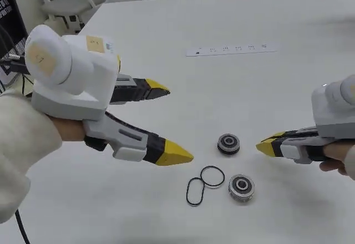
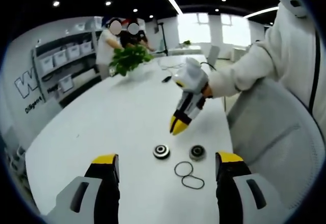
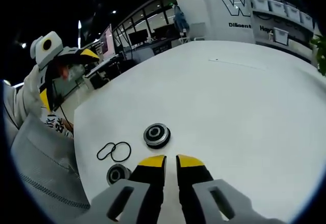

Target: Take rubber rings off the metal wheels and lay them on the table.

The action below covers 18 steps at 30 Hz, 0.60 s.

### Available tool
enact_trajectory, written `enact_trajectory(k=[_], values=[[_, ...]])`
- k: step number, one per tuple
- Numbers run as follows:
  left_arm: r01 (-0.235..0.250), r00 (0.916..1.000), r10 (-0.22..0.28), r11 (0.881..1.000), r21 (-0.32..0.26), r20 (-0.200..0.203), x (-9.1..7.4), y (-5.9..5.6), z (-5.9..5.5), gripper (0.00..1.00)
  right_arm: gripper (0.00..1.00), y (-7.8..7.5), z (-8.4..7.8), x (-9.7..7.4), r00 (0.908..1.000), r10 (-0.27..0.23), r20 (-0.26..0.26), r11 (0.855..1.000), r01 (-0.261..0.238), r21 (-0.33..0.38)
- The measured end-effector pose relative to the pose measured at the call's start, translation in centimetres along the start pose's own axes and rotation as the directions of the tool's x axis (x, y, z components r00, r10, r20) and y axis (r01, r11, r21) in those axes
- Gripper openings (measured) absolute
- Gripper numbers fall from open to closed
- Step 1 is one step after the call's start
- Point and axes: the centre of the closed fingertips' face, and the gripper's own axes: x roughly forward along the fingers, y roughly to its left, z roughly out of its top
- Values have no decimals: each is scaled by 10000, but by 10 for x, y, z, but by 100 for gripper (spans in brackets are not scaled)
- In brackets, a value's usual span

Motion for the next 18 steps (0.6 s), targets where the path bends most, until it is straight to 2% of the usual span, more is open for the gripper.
enact_trajectory(k=[4,7,13,18], values=[[197,9998,-198,9998,29,100,8,3,3,76,6,0,1,1,10000,34,24,10000,-34,7],[120,9999,-121,9998,186,48,13,7,3,76,7,1,0,2,10000,97,13,10000,-97,16],[259,9989,-271,9992,312,379,26,11,10,73,9,3,0,6,9996,292,24,9995,-291,-136],[478,9968,-513,9973,564,608,36,14,11,68,11,5,1,10,9978,666,9,9963,-665,-539]])
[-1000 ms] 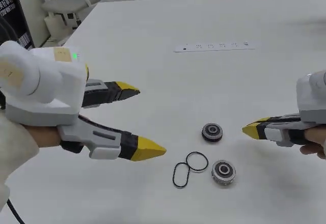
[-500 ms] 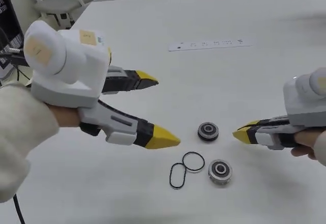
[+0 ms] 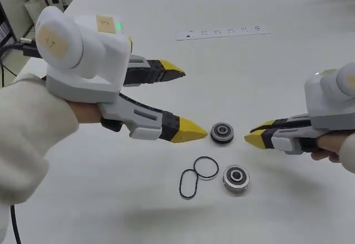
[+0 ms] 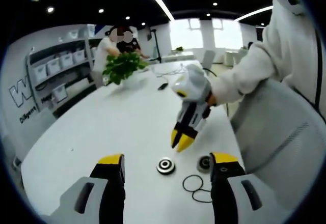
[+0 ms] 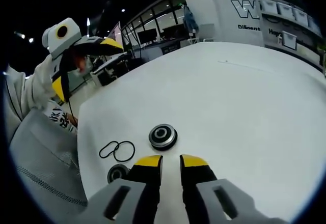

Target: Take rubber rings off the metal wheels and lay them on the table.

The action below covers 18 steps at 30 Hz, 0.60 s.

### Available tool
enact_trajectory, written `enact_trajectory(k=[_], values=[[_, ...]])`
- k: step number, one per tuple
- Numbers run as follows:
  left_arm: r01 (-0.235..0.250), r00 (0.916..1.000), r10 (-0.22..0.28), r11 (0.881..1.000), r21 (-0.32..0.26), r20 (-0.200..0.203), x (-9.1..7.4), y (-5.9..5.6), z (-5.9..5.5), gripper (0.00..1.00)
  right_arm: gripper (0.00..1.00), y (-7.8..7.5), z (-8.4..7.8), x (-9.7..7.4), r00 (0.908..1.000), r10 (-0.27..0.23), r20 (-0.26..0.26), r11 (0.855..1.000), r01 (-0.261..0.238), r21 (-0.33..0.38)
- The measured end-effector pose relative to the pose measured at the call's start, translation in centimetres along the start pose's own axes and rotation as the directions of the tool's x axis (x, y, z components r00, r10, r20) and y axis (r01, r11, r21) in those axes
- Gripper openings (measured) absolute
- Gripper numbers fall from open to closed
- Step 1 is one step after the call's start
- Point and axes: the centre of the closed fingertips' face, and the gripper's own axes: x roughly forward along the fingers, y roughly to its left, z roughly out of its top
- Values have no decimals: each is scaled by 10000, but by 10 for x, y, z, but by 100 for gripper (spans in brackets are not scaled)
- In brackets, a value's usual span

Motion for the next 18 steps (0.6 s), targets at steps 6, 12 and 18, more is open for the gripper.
enact_trajectory(k=[6,12,18], values=[[313,9994,-312,9995,-20,163,17,7,-8,63,17,1,6,3,9993,359,126,9978,-351,-557],[549,9984,-548,9985,-10,124,38,12,-19,58,18,-3,5,10,9982,590,92,9946,-580,-863],[833,9960,-827,9964,-154,351,56,15,-26,49,20,0,6,15,9950,986,184,9914,-966,-882]])
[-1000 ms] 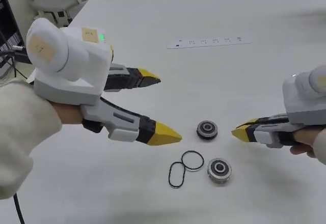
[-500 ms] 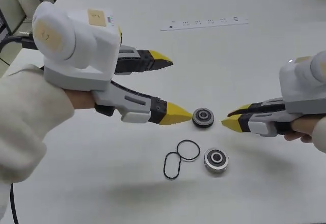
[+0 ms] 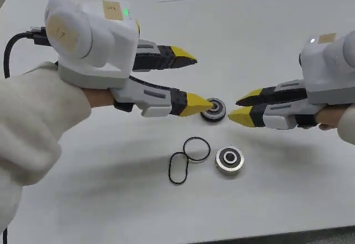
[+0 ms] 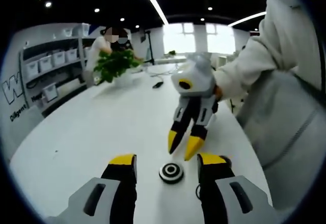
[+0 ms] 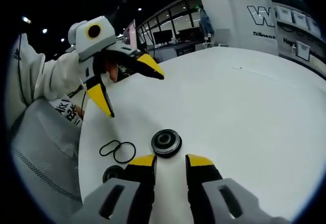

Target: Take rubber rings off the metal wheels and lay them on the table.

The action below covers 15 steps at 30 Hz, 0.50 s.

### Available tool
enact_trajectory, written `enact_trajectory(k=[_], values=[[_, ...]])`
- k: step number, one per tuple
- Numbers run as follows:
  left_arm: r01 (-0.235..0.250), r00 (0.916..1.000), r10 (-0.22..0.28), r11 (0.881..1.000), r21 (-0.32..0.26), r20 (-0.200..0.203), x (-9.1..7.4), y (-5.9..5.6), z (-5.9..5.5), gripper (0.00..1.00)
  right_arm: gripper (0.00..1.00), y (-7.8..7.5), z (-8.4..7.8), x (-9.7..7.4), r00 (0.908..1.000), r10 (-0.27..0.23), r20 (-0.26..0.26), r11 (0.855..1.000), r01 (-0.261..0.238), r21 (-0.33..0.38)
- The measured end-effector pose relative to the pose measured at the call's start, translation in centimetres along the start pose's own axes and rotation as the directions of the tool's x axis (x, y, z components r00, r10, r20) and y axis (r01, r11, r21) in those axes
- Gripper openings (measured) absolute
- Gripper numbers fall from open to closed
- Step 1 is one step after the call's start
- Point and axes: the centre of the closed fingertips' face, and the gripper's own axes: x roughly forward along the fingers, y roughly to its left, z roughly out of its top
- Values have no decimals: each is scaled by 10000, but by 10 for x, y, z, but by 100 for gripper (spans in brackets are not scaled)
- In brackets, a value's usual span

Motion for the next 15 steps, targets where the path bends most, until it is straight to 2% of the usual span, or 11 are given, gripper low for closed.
enact_trajectory(k=[4,7,10,15], values=[[157,9997,-158,9998,-80,-173,13,0,-11,47,21,1,1,5,9997,228,28,9997,-227,-124],[608,9978,-609,9981,-34,-249,23,-7,-19,44,23,2,1,11,9991,417,-58,9984,-419,-375],[817,9962,-815,9966,42,-309,29,-11,-23,40,24,4,-2,16,9985,516,-194,9963,-528,-684],[810,9962,-811,9967,-54,-316,34,-9,-29,34,26,9,-2,20,9975,681,-180,9929,-695,-965]])
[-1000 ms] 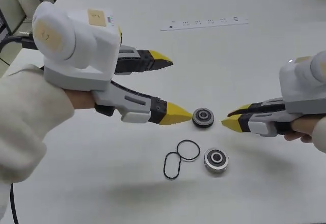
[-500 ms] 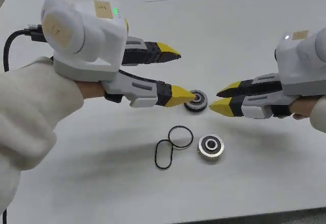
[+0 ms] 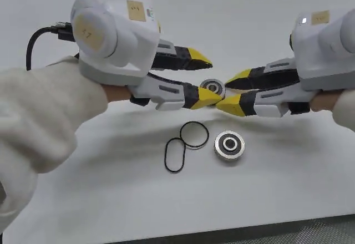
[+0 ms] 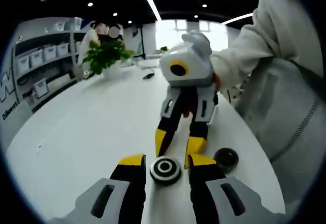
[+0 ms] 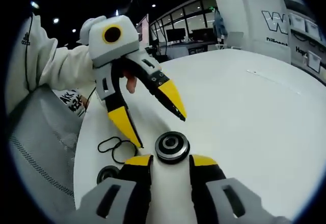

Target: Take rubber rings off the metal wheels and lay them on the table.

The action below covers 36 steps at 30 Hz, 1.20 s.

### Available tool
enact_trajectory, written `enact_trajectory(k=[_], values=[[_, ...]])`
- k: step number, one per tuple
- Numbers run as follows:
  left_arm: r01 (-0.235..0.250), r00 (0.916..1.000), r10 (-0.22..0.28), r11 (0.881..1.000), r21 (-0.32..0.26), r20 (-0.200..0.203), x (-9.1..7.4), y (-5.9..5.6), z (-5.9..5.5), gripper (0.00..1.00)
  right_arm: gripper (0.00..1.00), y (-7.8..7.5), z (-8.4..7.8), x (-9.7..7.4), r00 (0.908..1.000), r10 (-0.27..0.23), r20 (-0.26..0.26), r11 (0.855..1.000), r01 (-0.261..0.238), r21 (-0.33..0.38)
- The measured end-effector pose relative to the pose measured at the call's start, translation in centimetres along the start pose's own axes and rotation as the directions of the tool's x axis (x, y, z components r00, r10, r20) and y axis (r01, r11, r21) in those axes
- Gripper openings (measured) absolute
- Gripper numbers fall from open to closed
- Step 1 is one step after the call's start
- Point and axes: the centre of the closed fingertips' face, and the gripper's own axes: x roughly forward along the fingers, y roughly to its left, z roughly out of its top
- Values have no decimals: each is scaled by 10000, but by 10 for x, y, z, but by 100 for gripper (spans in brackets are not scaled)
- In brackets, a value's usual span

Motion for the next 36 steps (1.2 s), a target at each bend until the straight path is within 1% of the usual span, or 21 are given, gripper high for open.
enact_trajectory(k=[4,6,10,12,13,14,16,17,18,19,20,21,22,24,28,32,36], values=[[-84,10000,84,9997,-249,-1,2,4,-4,28,26,1,2,2,10000,-2,81,9999,3,-119],[-171,9998,168,9991,-400,-66,4,6,-8,26,26,0,3,2,9999,-15,118,9998,17,-177],[-139,9999,131,9976,-685,-113,8,4,-13,22,26,-2,2,2,9998,-112,164,9997,115,-219],[-116,9994,92,9972,-739,-327,10,3,-17,20,26,-3,3,1,9997,-155,190,9995,160,-266],[-199,9996,184,9973,-709,-215,9,3,-15,19,27,-4,3,1,9996,-214,210,9992,221,-327],[-211,9991,178,9961,-853,-396,7,3,-18,18,28,-6,4,1,9992,-280,275,9988,291,-387],[-241,9992,214,9962,-838,-335,7,2,-16,18,28,-6,5,1,9992,-280,277,9988,290,-392],[-256,9991,233,9975,-652,-363,6,1,-16,18,27,-5,5,1,9993,-262,272,9988,273,-418],[-232,9989,219,9992,-333,-405,6,0,-16,18,27,-5,5,1,9993,-272,268,9984,285,-489],[-217,9990,203,9993,-318,-410,6,-1,-16,16,26,-4,5,1,9993,-273,267,9982,287,-533],[-83,9991,67,9993,-356,-430,7,-4,-16,15,26,-4,5,1,9993,-270,254,9980,284,-568],[-231,9989,215,9990,-384,-412,5,-3,-16,15,25,-1,4,2,9994,-271,208,9975,284,-647],[-279,9988,263,9988,-403,-411,5,-3,-16,15,24,0,4,2,9995,-272,172,9970,284,-717],[-354,9988,340,9985,-412,-347,5,-2,-16,15,21,2,2,2,9997,-227,96,9965,234,-798],[-439,9989,431,9977,-522,-157,5,0,-16,14,19,2,2,1,9995,-302,46,9950,305,-948],[-572,9983,564,9971,-498,-164,6,0,-16,14,17,3,2,-1,9994,-342,-42,9926,335,-1166],[-709,9974,700,9960,-550,-181,7,1,-16,14,14,3,0,-3,9991,-377,-176,9923,354,-1186]])
